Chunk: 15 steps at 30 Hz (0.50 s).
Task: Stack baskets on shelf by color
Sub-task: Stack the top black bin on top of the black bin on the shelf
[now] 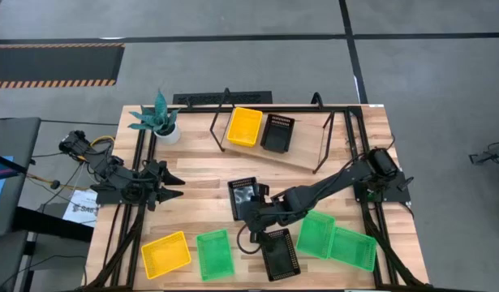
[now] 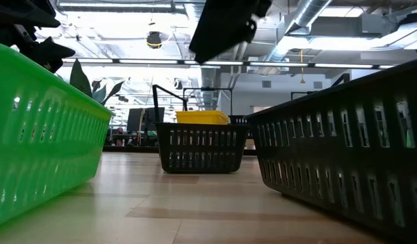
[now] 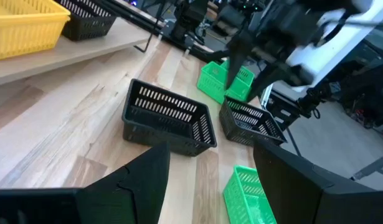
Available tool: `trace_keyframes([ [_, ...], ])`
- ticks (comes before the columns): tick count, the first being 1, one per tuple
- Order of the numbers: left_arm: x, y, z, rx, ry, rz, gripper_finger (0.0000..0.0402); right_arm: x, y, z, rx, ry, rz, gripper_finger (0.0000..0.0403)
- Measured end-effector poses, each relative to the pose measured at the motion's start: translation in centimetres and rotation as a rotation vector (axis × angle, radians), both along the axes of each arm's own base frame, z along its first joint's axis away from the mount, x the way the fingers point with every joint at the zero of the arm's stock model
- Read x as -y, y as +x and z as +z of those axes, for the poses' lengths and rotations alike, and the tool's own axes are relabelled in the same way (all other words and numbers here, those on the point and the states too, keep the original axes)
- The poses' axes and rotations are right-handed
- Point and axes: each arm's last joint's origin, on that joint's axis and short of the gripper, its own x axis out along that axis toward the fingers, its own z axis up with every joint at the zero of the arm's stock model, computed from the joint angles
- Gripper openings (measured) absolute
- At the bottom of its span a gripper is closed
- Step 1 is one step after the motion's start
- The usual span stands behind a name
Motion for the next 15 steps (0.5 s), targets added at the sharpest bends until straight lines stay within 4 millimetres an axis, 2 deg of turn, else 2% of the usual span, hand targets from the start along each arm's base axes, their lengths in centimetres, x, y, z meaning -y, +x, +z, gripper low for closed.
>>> trace_keyframes([
  [7,-0.1,0.0,0.0,0.004,0.011,0.032,0.0221,0.0,1.3,-4.2,-0.104,-0.069,0.047,0.0204],
  [12,-0.2,0.0,0.0,0.008,0.014,0.051,0.0221,-0.3,1.7,-6.0,-0.147,-0.074,0.065,0.0204],
  [15,-0.2,0.0,0.0,0.008,0.015,0.053,0.0221,-0.3,1.8,-6.3,-0.154,-0.068,0.07,0.0204],
])
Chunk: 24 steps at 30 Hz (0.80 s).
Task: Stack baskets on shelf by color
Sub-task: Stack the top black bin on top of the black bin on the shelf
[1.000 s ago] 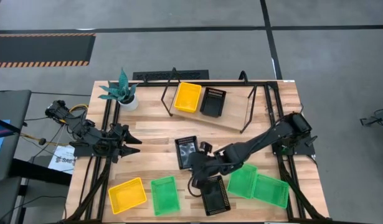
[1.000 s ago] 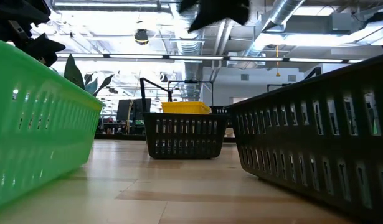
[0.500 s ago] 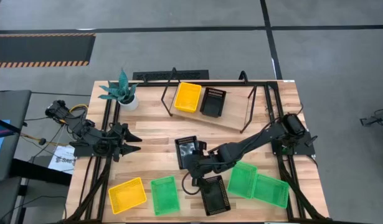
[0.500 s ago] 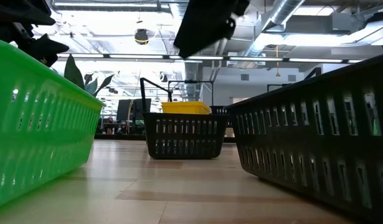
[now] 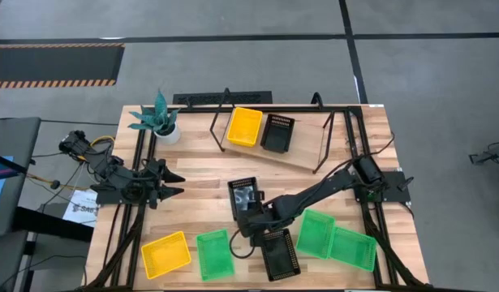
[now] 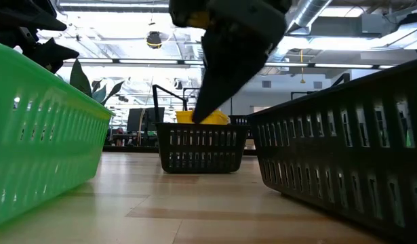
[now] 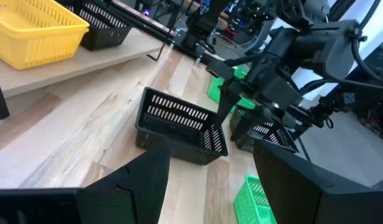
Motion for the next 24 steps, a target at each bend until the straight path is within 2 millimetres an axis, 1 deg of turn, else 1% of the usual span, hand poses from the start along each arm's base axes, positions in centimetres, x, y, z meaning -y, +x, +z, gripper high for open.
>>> trace_keyframes([
  [5,0.0,0.0,0.0,0.0,0.0,0.001,0.0221,0.1,0.1,-0.8,-0.023,-0.009,-0.007,0.0203],
  [8,0.0,0.0,0.0,0.0,-0.001,0.0,0.0221,0.2,0.3,-1.5,-0.037,-0.012,-0.014,0.0184],
  [12,0.0,0.0,0.0,0.0,-0.009,0.002,0.0221,0.1,0.4,-2.5,-0.063,-0.002,-0.013,0.0126],
  [14,0.0,0.0,0.0,-0.001,-0.017,0.004,0.0221,0.1,0.2,-2.8,-0.092,-0.005,-0.021,0.0087],
  [16,0.0,0.0,0.0,-0.001,-0.021,0.0,0.0221,0.0,0.6,-3.0,-0.071,0.006,-0.027,0.0041],
  [17,0.0,0.0,0.0,-0.001,-0.029,-0.004,0.0221,-0.1,0.5,-2.8,-0.071,0.004,-0.022,0.0022],
  [18,0.0,0.0,0.0,-0.001,-0.037,-0.002,0.0221,-0.1,0.5,-2.3,-0.072,0.001,-0.018,0.0013],
  [20,0.0,0.0,0.0,-0.002,-0.039,-0.004,0.0221,-0.5,0.9,-1.2,-0.039,0.008,-0.012,0.0013],
  [22,0.1,0.0,0.1,0.006,-0.047,-0.007,0.0221,-0.5,1.0,0.6,-0.028,0.002,0.002,0.0008],
  [24,0.1,0.0,0.1,0.004,-0.049,-0.007,0.0221,-0.6,1.1,2.9,0.007,0.005,0.012,0.0007],
])
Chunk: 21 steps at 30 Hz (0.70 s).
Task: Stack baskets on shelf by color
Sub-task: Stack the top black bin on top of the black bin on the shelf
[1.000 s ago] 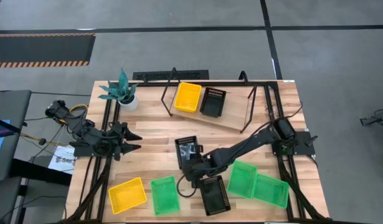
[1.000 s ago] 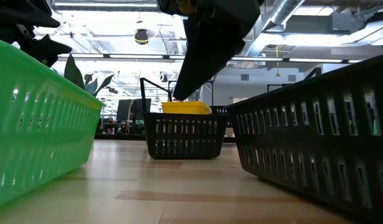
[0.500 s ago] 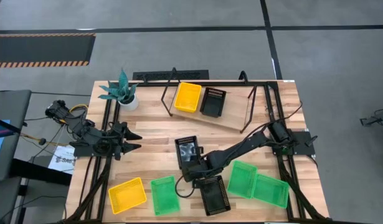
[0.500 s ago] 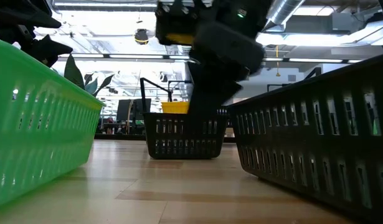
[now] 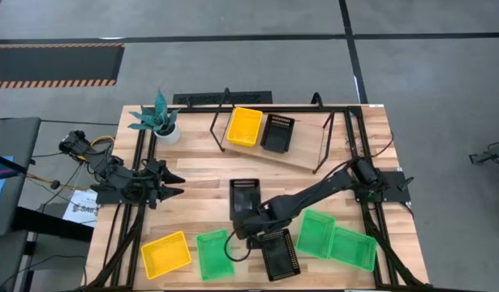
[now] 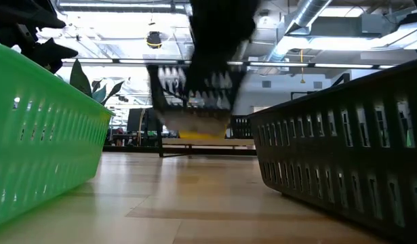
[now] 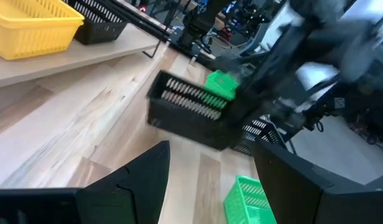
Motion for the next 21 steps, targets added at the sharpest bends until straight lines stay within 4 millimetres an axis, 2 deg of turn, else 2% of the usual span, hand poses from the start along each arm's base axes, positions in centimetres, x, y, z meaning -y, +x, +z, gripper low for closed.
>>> trace_keyframes([
  [5,0.0,0.0,0.0,0.004,0.001,-0.001,0.0221,0.1,-1.0,5.8,0.089,-0.066,-0.016,0.0005],
  [7,0.0,0.0,0.1,0.006,0.001,-0.001,0.0221,0.4,-1.9,8.0,0.132,-0.141,-0.051,0.0005],
  [10,0.0,0.0,0.1,0.006,0.002,-0.002,0.0221,1.8,-3.9,10.2,0.14,-0.269,-0.176,0.0007],
  [15,0.0,0.0,0.1,0.006,0.003,-0.001,0.0221,6.3,-5.6,11.1,0.037,-0.373,-0.388,0.0005],
  [21,0.0,0.0,0.1,0.006,0.012,-0.002,0.0221,11.6,-5.6,9.5,-0.157,-0.422,-0.42,0.0008],
])
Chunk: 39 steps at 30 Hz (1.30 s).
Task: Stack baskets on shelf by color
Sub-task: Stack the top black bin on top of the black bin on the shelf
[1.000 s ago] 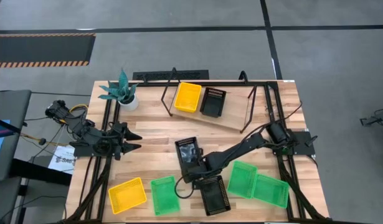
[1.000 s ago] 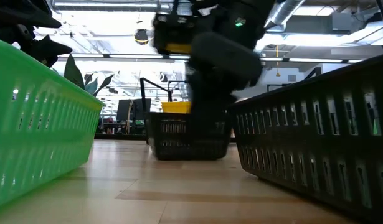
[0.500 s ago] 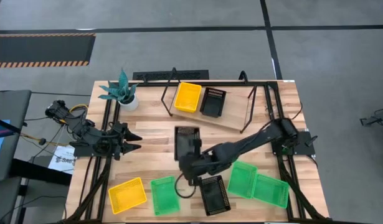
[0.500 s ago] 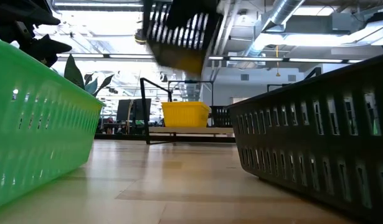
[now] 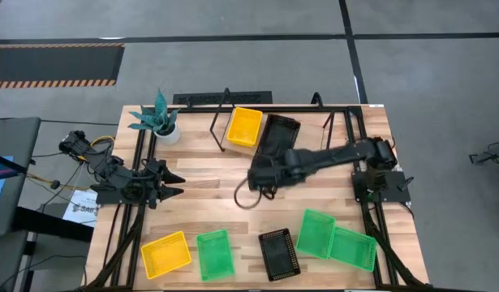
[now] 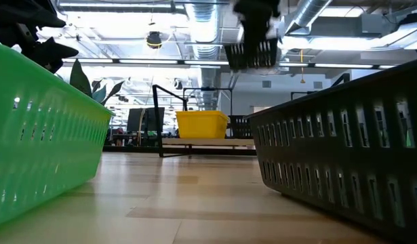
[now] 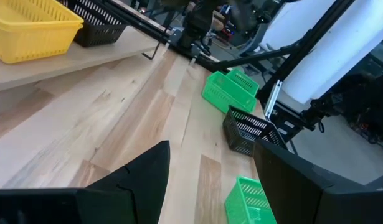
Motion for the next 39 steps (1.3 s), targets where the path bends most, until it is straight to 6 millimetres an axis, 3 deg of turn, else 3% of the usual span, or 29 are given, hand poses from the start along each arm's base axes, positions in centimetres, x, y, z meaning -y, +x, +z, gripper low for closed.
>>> trace_keyframes([
  [5,0.0,0.0,-0.1,-0.008,0.028,-0.004,0.0221,3.5,-0.9,-1.5,-0.037,0.058,0.007,0.0006],
  [17,0.0,0.0,-0.1,-0.012,0.03,-0.005,0.0221,9.8,-3.6,-3.6,0.207,0.195,0.035,0.0006],
  [23,0.0,0.0,-0.1,-0.012,0.03,-0.005,0.0221,10.4,-3.7,-5.0,0.19,0.22,0.068,0.002],
  [31,0.0,0.0,-0.1,-0.012,0.03,-0.005,0.0221,10.6,-3.6,-5.0,0.187,0.208,0.101,0.0015],
  [39,0.0,0.0,-0.1,-0.012,0.03,-0.005,0.0221,11.2,-3.7,-5.0,0.186,0.22,0.106,0.0046],
])
